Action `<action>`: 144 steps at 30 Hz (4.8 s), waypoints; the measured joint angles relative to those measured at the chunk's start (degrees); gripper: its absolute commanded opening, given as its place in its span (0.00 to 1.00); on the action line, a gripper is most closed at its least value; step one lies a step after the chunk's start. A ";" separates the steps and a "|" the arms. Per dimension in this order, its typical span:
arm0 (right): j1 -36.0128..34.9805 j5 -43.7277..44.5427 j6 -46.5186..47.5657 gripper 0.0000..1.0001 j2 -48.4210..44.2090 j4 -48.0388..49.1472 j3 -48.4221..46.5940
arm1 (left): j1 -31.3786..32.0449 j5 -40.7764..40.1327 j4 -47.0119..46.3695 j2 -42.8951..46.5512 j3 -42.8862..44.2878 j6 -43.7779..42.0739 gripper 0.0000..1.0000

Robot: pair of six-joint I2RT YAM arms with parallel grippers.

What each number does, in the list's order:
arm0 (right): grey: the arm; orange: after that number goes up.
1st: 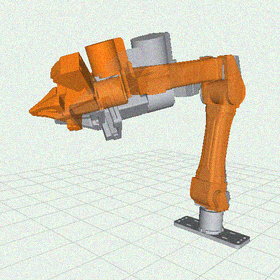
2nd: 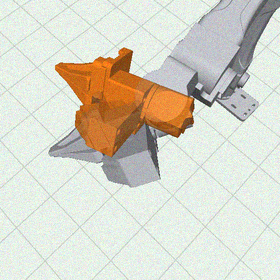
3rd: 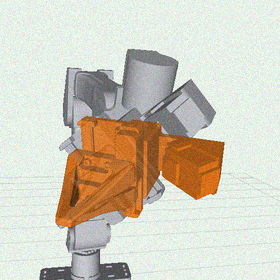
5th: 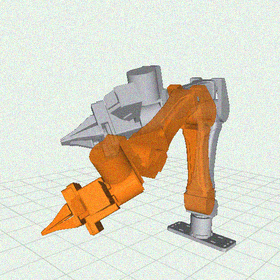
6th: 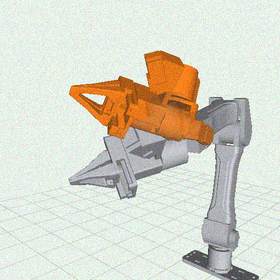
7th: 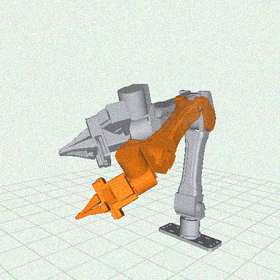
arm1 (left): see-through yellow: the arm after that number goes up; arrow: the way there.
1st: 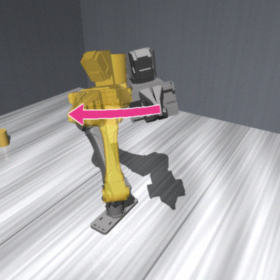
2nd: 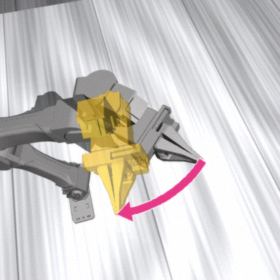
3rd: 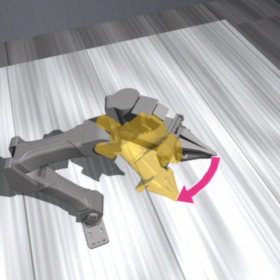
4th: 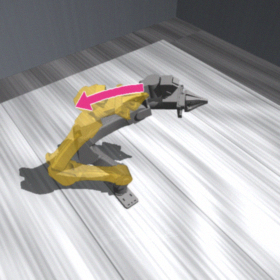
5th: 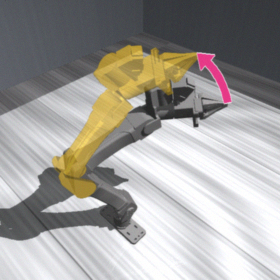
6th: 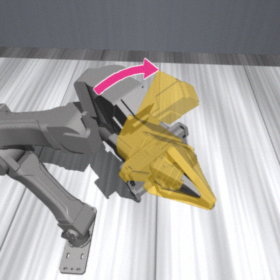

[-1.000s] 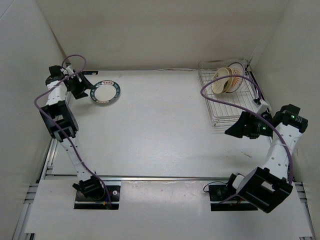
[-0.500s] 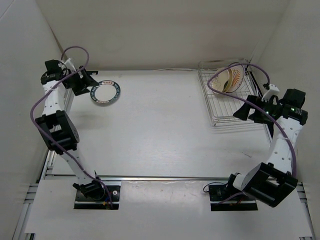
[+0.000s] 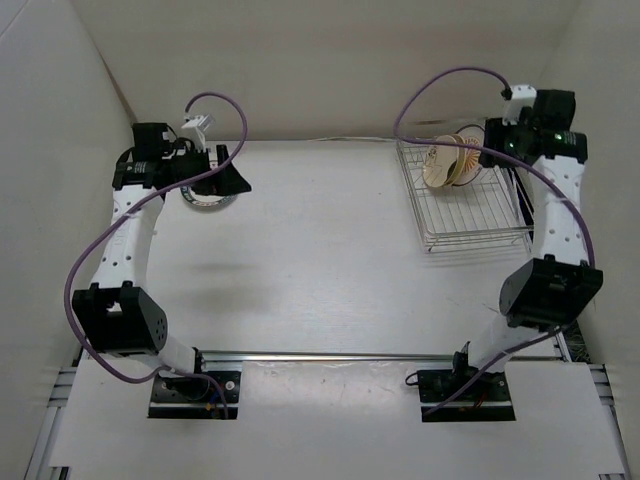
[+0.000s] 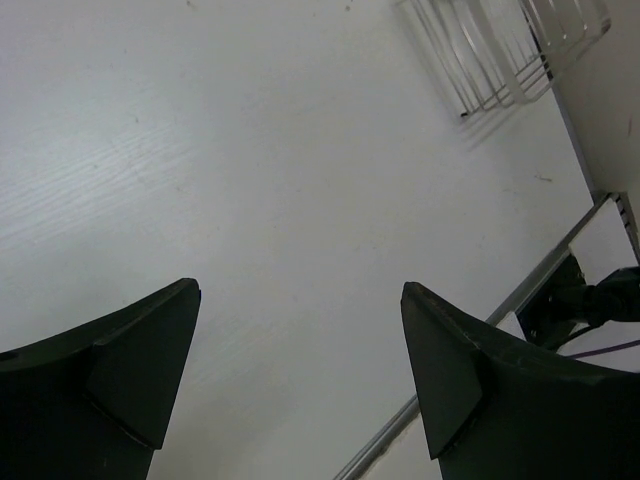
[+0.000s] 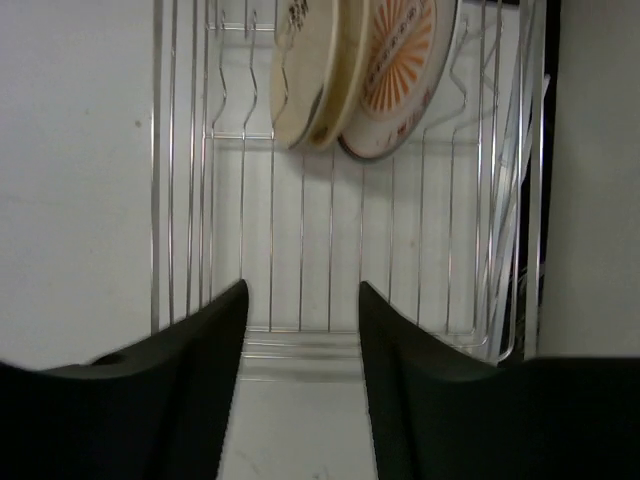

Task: Unload the plates from the dish rack

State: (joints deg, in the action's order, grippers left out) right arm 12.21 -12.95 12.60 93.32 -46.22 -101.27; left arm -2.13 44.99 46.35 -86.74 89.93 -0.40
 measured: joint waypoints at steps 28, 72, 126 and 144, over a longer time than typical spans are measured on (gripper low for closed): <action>-9.05 9.09 -1.79 0.31 30.10 -6.36 -23.45 | 7.50 -12.63 4.13 -9.25 1.31 -6.58 0.92; -9.62 13.68 -2.69 0.35 37.77 5.44 -28.98 | 7.50 -12.76 4.24 -11.58 1.79 -6.01 0.92; -19.74 -25.68 -6.64 0.00 8.20 0.00 -0.66 | 7.50 5.55 8.66 -0.35 -4.11 -5.64 1.00; -34.45 -45.94 -10.71 0.00 19.28 -1.62 4.09 | 7.50 17.64 11.98 -4.70 -6.69 -7.34 0.86</action>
State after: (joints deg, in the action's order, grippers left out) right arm -22.24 -58.89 1.89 112.60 -47.83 -97.19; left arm 5.37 62.63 58.33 -91.44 83.24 -7.75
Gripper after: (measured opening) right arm 0.081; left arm 0.916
